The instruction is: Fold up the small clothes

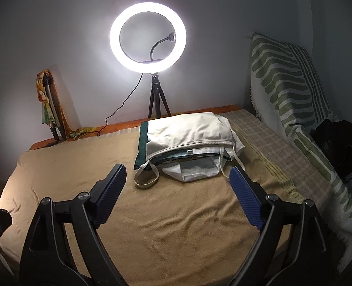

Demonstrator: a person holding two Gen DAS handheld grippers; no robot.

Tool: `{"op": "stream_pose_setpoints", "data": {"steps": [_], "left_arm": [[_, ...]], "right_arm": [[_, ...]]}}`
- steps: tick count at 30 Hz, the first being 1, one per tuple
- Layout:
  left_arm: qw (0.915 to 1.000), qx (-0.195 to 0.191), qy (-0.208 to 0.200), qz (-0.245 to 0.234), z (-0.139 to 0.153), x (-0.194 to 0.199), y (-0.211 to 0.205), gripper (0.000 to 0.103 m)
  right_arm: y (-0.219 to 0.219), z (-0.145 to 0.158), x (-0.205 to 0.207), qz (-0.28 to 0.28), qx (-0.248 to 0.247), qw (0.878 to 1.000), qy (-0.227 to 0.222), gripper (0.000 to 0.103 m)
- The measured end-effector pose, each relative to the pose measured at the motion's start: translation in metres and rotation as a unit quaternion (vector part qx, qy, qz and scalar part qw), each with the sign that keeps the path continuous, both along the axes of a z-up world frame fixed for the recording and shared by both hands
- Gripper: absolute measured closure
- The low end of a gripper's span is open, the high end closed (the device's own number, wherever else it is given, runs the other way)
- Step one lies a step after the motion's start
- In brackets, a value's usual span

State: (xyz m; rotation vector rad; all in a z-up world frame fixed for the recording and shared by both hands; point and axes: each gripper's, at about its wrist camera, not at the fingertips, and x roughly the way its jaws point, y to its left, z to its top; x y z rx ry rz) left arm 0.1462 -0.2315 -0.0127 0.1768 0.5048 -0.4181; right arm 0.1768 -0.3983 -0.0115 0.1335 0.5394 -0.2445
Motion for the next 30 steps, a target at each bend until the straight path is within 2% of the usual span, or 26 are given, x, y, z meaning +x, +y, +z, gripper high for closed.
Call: {"op": "stream_pose_setpoints", "data": {"steps": [3,6,9,13,17,22,30], "left_arm": [[1.0000,0.008,0.001,0.000,-0.008,-0.006,0.006,0.000],[0.9999,0.010,0.001,0.003,-0.014,-0.010,0.012,0.000],[0.9998,0.014,0.008,0.005,-0.021,-0.011,0.016,0.000],[0.9989,0.023,0.040,0.003,-0.037,-0.005,0.020,0.000],[0.9980,0.019,0.059,0.012,-0.050,-0.002,0.026,0.000],[0.9978,0.020,0.059,0.021,-0.054,0.000,0.032,0.000],[0.9977,-0.005,0.060,0.030,-0.046,0.000,0.042,0.000]], "right_arm": [[0.008,-0.009,0.000,0.002,0.002,1.000,0.001,0.010],[0.017,-0.020,0.003,0.006,0.005,1.000,0.005,0.001],[0.023,-0.029,0.005,0.006,0.013,1.000,0.008,0.001],[0.029,-0.044,0.008,0.011,0.029,0.999,0.013,0.000],[0.039,-0.055,0.014,0.020,0.024,0.999,0.029,0.000],[0.050,-0.061,0.018,0.030,0.009,0.999,0.038,0.000],[0.052,-0.062,0.020,0.030,0.000,0.999,0.038,0.000]]}}
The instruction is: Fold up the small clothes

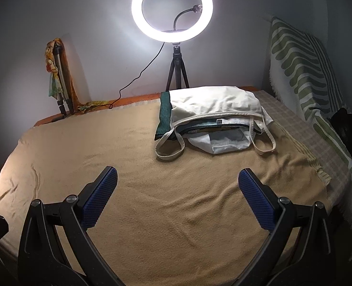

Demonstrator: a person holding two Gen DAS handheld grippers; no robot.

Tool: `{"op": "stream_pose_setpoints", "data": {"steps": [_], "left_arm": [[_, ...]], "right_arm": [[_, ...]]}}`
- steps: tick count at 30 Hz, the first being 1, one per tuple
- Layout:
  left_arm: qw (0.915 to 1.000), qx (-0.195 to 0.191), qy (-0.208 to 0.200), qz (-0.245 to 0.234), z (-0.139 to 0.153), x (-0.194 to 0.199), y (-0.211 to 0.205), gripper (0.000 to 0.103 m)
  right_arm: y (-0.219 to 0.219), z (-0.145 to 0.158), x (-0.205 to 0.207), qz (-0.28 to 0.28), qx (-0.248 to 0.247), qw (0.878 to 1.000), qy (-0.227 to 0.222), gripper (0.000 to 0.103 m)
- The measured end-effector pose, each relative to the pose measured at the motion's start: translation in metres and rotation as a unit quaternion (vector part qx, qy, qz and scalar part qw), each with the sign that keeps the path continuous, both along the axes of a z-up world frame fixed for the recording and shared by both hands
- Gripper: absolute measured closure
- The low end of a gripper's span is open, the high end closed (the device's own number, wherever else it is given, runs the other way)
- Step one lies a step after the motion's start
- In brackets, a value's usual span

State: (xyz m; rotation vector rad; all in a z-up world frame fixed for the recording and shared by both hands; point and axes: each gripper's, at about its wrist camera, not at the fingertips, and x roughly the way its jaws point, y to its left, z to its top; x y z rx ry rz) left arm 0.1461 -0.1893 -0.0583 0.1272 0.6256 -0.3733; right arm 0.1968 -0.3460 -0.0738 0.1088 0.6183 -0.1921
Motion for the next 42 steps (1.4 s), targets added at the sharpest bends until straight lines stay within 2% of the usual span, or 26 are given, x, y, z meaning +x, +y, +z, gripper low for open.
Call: {"op": "stream_pose_setpoints", "data": {"steps": [15,25,42], "left_arm": [[0.9987,0.017,-0.048,0.010,0.015,-0.016,0.001,0.000],[0.9979,0.030,-0.049,0.032,0.014,-0.016,0.004,0.000],[0.9977,0.026,-0.045,0.045,0.013,-0.017,0.006,0.000]], "right_arm": [[-0.002,0.007,-0.003,-0.003,0.000,1.000,-0.017,0.000],[0.001,0.009,-0.004,0.001,-0.005,1.000,-0.021,0.000],[0.004,0.009,-0.002,0.005,-0.004,1.000,-0.021,0.000]]}}
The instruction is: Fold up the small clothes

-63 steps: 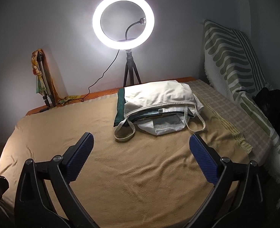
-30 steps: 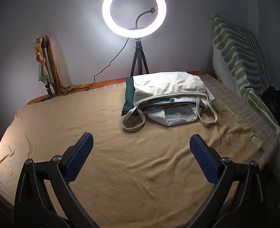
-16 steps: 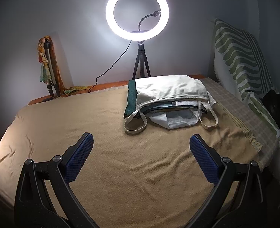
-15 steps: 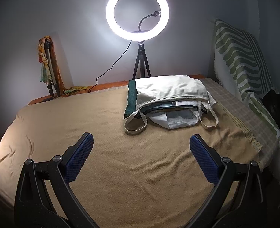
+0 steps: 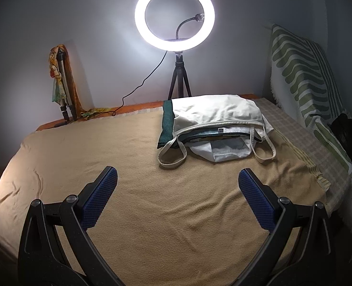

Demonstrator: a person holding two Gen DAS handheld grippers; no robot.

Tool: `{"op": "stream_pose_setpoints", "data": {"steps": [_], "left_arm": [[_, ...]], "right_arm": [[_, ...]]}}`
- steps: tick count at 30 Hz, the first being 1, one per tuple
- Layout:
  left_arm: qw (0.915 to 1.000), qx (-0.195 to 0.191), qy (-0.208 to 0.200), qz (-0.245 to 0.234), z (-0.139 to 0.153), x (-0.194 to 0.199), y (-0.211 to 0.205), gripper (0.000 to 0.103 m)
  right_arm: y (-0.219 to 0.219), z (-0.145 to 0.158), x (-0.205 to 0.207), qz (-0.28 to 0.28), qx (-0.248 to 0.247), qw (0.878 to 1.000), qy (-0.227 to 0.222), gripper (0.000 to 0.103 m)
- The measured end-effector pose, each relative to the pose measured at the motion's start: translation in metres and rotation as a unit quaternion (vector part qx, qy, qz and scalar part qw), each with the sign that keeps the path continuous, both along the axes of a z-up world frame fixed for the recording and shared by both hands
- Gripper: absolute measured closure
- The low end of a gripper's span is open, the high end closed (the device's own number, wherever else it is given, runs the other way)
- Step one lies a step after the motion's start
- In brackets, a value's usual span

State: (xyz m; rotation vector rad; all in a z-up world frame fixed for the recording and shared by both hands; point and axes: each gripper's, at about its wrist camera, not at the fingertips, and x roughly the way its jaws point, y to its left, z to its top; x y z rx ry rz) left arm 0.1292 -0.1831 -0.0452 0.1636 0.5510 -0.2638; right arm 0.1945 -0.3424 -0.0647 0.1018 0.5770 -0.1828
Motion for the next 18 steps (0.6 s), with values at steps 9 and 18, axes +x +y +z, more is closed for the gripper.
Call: {"op": "stream_pose_setpoints", "data": {"steps": [9,18], "left_arm": [[1.0000,0.005,0.000,0.004,-0.0010,0.0006,-0.0001,0.000],[1.0000,-0.005,-0.007,0.004,-0.0029,0.0007,0.0067,0.000]], "right_arm": [[0.0012,-0.0023,0.0042,0.011,-0.003,1.000,0.006,0.000],[-0.0004,-0.0041,0.0062,0.014,-0.001,1.000,0.007,0.000]]}}
